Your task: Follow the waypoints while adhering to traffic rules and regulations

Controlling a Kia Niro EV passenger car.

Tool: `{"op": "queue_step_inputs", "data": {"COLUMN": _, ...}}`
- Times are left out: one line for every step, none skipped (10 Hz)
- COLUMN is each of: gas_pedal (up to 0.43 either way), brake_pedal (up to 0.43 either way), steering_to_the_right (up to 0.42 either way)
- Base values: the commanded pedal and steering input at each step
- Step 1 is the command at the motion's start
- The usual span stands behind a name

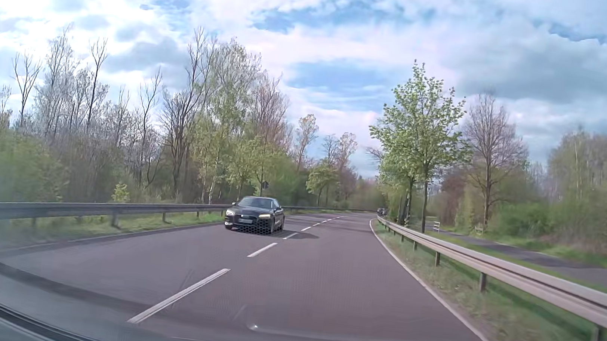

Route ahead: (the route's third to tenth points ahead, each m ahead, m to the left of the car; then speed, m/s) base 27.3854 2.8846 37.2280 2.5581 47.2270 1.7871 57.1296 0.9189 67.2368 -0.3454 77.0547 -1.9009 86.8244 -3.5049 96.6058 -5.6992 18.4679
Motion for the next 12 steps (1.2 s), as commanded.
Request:
{"op": "queue_step_inputs", "data": {"gas_pedal": 0.299, "brake_pedal": 0.0, "steering_to_the_right": 0.01}}
{"op": "queue_step_inputs", "data": {"gas_pedal": 0.311, "brake_pedal": 0.0, "steering_to_the_right": 0.01}}
{"op": "queue_step_inputs", "data": {"gas_pedal": 0.311, "brake_pedal": 0.0, "steering_to_the_right": 0.011}}
{"op": "queue_step_inputs", "data": {"gas_pedal": 0.311, "brake_pedal": 0.0, "steering_to_the_right": 0.011}}
{"op": "queue_step_inputs", "data": {"gas_pedal": 0.319, "brake_pedal": 0.0, "steering_to_the_right": 0.011}}
{"op": "queue_step_inputs", "data": {"gas_pedal": 0.331, "brake_pedal": 0.0, "steering_to_the_right": 0.011}}
{"op": "queue_step_inputs", "data": {"gas_pedal": 0.331, "brake_pedal": 0.0, "steering_to_the_right": 0.011}}
{"op": "queue_step_inputs", "data": {"gas_pedal": 0.331, "brake_pedal": 0.0, "steering_to_the_right": 0.011}}
{"op": "queue_step_inputs", "data": {"gas_pedal": 0.331, "brake_pedal": 0.0, "steering_to_the_right": 0.014}}
{"op": "queue_step_inputs", "data": {"gas_pedal": 0.331, "brake_pedal": 0.0, "steering_to_the_right": 0.014}}
{"op": "queue_step_inputs", "data": {"gas_pedal": 0.331, "brake_pedal": 0.0, "steering_to_the_right": 0.013}}
{"op": "queue_step_inputs", "data": {"gas_pedal": 0.339, "brake_pedal": 0.0, "steering_to_the_right": 0.012}}
